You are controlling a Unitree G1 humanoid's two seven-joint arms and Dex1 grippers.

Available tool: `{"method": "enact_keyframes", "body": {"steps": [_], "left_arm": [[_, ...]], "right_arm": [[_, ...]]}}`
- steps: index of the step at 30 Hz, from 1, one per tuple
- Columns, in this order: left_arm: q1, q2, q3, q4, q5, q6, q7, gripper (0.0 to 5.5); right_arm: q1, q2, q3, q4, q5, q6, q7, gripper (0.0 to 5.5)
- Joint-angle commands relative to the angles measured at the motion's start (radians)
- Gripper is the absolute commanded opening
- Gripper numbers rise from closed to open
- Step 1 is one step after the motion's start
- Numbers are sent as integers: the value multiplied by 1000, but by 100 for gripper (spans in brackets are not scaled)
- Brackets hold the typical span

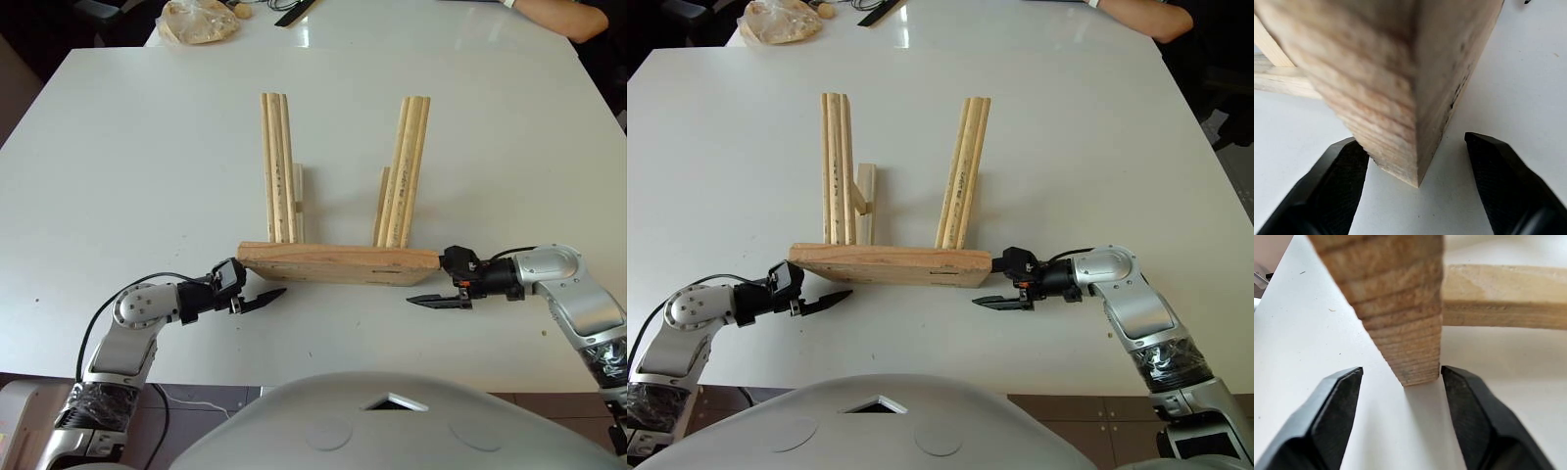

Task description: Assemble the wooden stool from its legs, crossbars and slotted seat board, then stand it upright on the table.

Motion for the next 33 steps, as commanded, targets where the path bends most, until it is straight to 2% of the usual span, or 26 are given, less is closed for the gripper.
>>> {"method": "enact_keyframes", "body": {"steps": [1, 6, 8, 12, 16, 22, 25, 29, 33], "left_arm": [[-3, 32, -1, 11, -13, 16, -26, 271], [-9, 44, -6, 15, -19, 23, -41, 188], [-12, 47, -8, 17, -22, 24, -46, 167], [-11, 49, -7, 11, -36, 33, -57, 167], [9, 46, 1, -43, -72, 70, -59, 165], [54, 58, 90, -316, -160, 294, 67, 165], [84, 90, 196, -540, -322, 458, 112, 165], [11, 248, 431, -734, -715, 707, 171, 165], [-76, 417, 560, -732, -1019, 822, 203, 165]], "right_arm": [[-36, 18, 9, 25, -18, -20, -5, 233], [-39, 38, 15, 31, -22, -20, -15, 151], [-33, 41, 15, 26, -23, -18, -16, 139], [-27, 38, 8, 21, -12, 0, -19, 139], [-5, 28, -38, -40, 72, 113, -23, 139], [36, 20, -208, -254, 223, 316, -128, 139], [72, -37, -319, -423, 354, 491, -162, 139], [44, -165, -519, -552, 767, 788, -186, 140], [21, -320, -599, -538, 1273, 851, -326, 140]]}}
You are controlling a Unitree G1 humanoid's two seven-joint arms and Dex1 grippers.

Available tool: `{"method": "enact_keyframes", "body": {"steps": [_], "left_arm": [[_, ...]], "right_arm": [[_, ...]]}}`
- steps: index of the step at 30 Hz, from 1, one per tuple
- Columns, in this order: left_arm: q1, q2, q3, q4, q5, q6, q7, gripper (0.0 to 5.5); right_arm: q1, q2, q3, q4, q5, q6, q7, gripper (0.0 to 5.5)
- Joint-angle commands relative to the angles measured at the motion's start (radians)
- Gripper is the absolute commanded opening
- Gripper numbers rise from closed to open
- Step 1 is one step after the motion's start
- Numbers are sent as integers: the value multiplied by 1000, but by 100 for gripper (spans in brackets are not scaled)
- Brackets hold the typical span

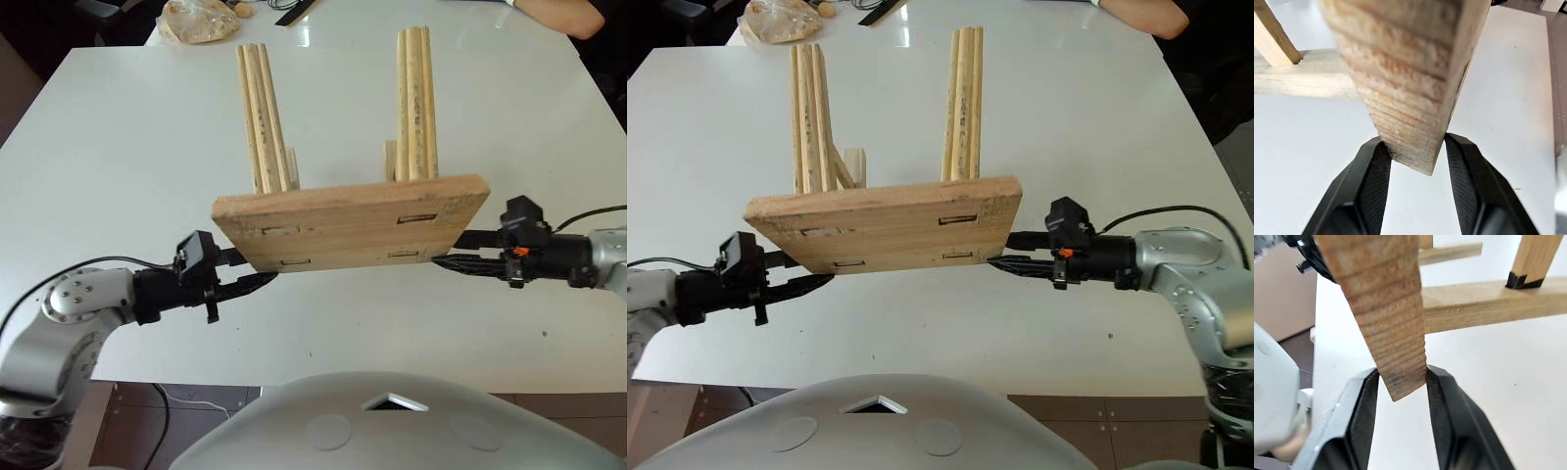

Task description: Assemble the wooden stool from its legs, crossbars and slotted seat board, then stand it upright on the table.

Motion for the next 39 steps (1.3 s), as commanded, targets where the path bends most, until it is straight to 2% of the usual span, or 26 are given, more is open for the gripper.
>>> {"method": "enact_keyframes", "body": {"steps": [1, 3, 4, 8, 15, 18, 20, 24, 27, 30, 34, 39], "left_arm": [[-202, 218, 276, -150, -608, 185, 177, 165], [-250, 324, 303, -114, -826, 213, 228, 165], [-260, 377, 316, -91, -935, 231, 236, 165], [-249, 526, 366, -7, -1219, 312, 240, 165], [-262, 687, 408, 219, -1250, 593, 40, 165], [-261, 740, 428, 281, -1250, 705, -32, 165], [-216, 721, 457, 266, -1250, 740, -43, 165], [-53, 650, 534, 229, -1250, 773, -20, 165], [49, 624, 588, 205, -1250, 765, -5, 165], [109, 640, 590, 204, -1250, 751, 9, 165], [136, 643, 531, 176, -1250, 661, 88, 165], [71, 614, 357, 154, -1250, 526, 246, 165]], "right_arm": [[-36, -205, -156, -100, 851, 178, -215, 140], [-23, -312, -171, -66, 1072, 166, -230, 140], [-24, -372, -175, -29, 1128, 195, -175, 140], [-98, -629, -161, 150, 1166, 391, 157, 140], [-99, -935, -148, 304, 1166, 618, 462, 139], [-112, -1000, -172, 367, 1166, 717, 494, 139], [-87, -1032, -170, 381, 1166, 713, 494, 139], [80, -1114, -202, 440, 1166, 695, 494, 139], [180, -1152, -185, 433, 1166, 661, 494, 139], [261, -1169, -148, 422, 1166, 628, 494, 139], [381, -1195, -135, 394, 1166, 546, 492, 139], [608, -1233, -209, 407, 1166, 434, 414, 139]]}}
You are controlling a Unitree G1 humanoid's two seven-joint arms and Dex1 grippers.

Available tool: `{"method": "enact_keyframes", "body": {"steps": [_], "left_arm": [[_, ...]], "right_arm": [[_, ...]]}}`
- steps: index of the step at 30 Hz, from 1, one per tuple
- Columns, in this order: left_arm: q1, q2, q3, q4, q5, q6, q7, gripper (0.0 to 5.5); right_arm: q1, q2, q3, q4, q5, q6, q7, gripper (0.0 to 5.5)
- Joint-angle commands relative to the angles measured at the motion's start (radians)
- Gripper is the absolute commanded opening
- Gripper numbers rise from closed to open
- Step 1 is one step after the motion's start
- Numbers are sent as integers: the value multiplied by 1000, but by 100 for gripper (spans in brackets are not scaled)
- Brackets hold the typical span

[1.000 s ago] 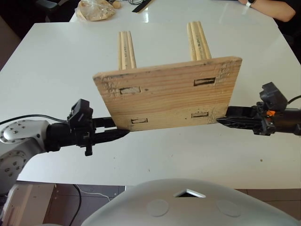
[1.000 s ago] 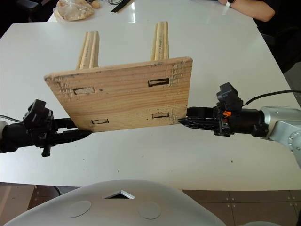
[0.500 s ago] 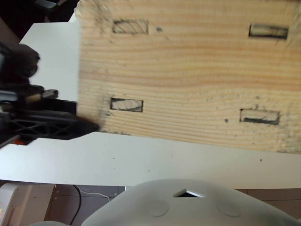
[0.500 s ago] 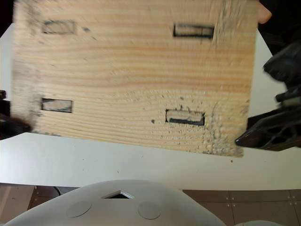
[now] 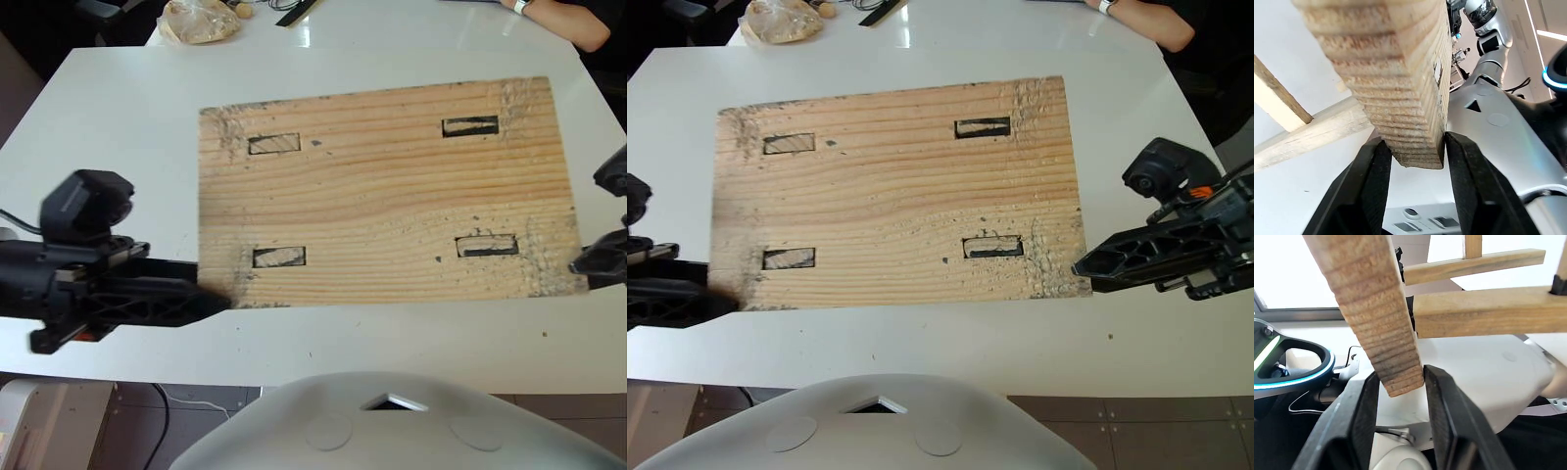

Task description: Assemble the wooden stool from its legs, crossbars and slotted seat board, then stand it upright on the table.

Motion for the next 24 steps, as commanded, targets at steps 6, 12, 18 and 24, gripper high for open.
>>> {"method": "enact_keyframes", "body": {"steps": [6, 12, 18, 24], "left_arm": [[-167, -36, -217, 46, 11, -106, 300, 170], [-183, 10, -211, 96, 11, -15, 281, 173], [-152, 79, -150, 144, 11, 112, 174, 176], [11, -89, -112, -14, 11, -43, 402, 176]], "right_arm": [[321, -106, -168, 69, 47, -18, -122, 139], [372, -70, -157, 15, 47, 0, -155, 139], [287, -22, -100, -45, 47, 13, -161, 139], [179, 255, -51, -279, 47, -332, -602, 139]]}}
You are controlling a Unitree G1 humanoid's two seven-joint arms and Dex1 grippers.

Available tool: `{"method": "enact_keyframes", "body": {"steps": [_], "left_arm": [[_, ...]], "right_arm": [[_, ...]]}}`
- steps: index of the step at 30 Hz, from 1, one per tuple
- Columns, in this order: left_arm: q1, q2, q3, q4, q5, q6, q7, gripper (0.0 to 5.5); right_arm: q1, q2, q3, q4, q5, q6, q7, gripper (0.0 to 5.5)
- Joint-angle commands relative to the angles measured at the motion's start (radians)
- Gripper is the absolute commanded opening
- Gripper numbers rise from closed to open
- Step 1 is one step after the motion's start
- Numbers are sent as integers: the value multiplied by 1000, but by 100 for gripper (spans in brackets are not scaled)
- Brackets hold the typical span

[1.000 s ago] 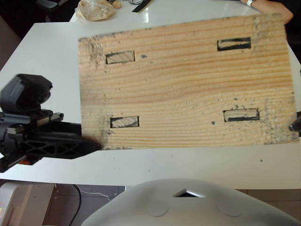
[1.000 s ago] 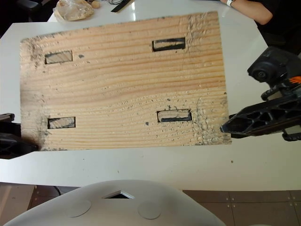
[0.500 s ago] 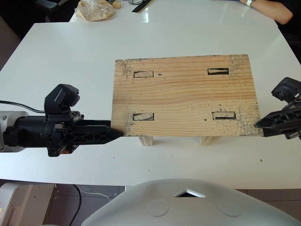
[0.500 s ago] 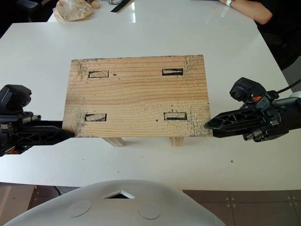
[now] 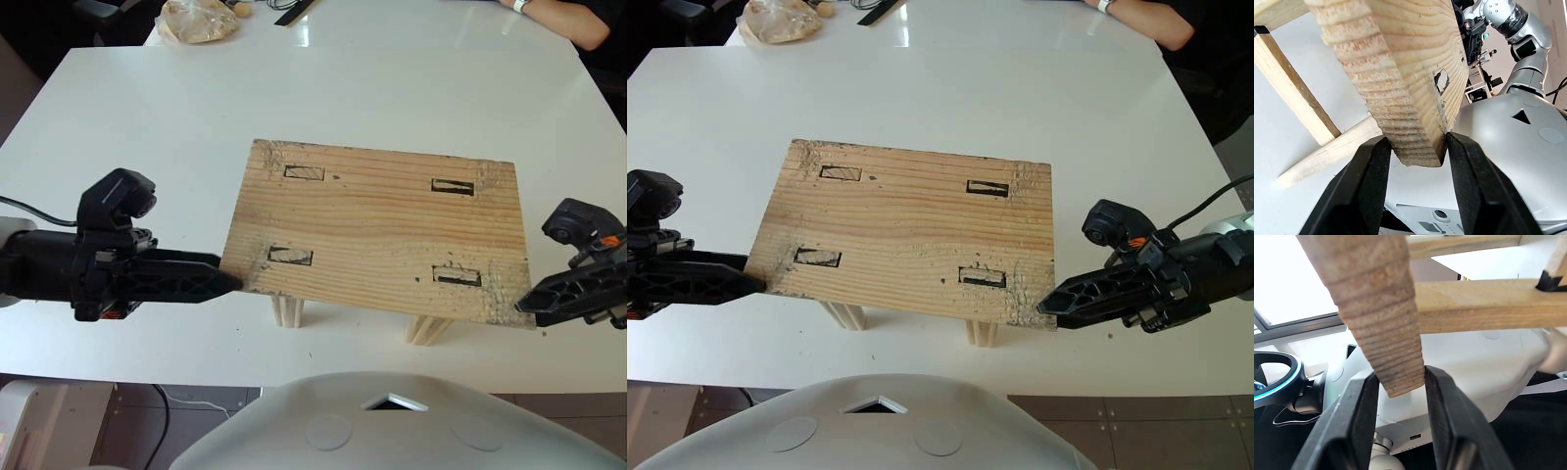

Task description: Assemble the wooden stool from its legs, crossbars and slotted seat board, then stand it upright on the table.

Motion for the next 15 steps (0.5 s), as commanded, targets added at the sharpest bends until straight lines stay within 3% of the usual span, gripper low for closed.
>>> {"method": "enact_keyframes", "body": {"steps": [1, 2, 6, 15], "left_arm": [[148, -106, 23, -88, 11, -108, 342, 176], [161, -111, 25, -84, 11, -114, 374, 214], [164, -102, 27, -78, 11, -121, 383, 280], [63, -67, 36, 8, 11, -78, 251, 421]], "right_arm": [[-132, 302, 108, -270, -11, -332, -552, 139], [-155, 348, 135, -310, -11, -378, -644, 139], [-220, 436, 194, -361, -11, -439, -808, 139], [-322, 504, 251, -318, -11, -367, -836, 293]]}}
